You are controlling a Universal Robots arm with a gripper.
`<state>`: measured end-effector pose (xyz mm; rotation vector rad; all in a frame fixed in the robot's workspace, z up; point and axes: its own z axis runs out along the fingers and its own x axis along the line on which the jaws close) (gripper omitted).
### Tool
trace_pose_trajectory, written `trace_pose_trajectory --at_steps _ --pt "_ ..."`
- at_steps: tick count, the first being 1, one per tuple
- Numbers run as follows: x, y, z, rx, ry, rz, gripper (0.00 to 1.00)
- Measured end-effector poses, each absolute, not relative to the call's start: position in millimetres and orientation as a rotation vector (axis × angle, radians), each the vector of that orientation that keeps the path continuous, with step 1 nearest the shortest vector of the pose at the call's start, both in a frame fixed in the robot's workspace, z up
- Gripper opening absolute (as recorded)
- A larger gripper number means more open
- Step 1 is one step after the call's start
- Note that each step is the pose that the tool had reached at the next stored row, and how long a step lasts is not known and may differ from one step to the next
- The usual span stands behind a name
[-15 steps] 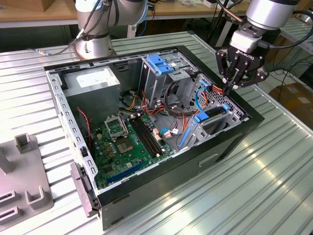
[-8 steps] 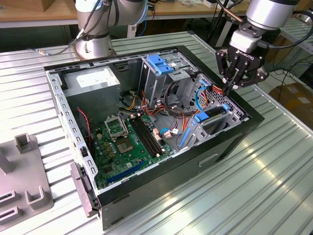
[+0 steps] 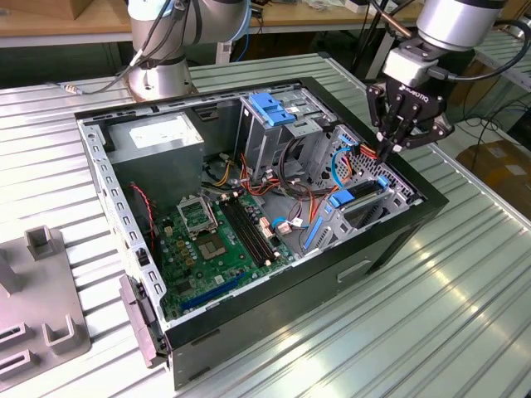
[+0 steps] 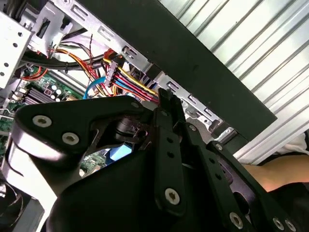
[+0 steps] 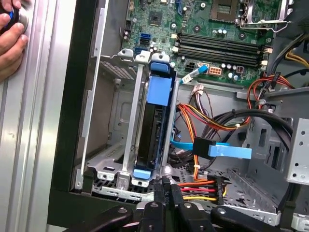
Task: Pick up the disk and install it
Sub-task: 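Insert the first disk wire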
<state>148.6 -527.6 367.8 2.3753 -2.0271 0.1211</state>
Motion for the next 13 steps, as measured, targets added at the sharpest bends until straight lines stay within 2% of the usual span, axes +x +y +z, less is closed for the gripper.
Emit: trace_pose_trajectory --at_steps 13 --pt "137.3 -531.0 365.6 2.256 -2.174 0.094 0.17"
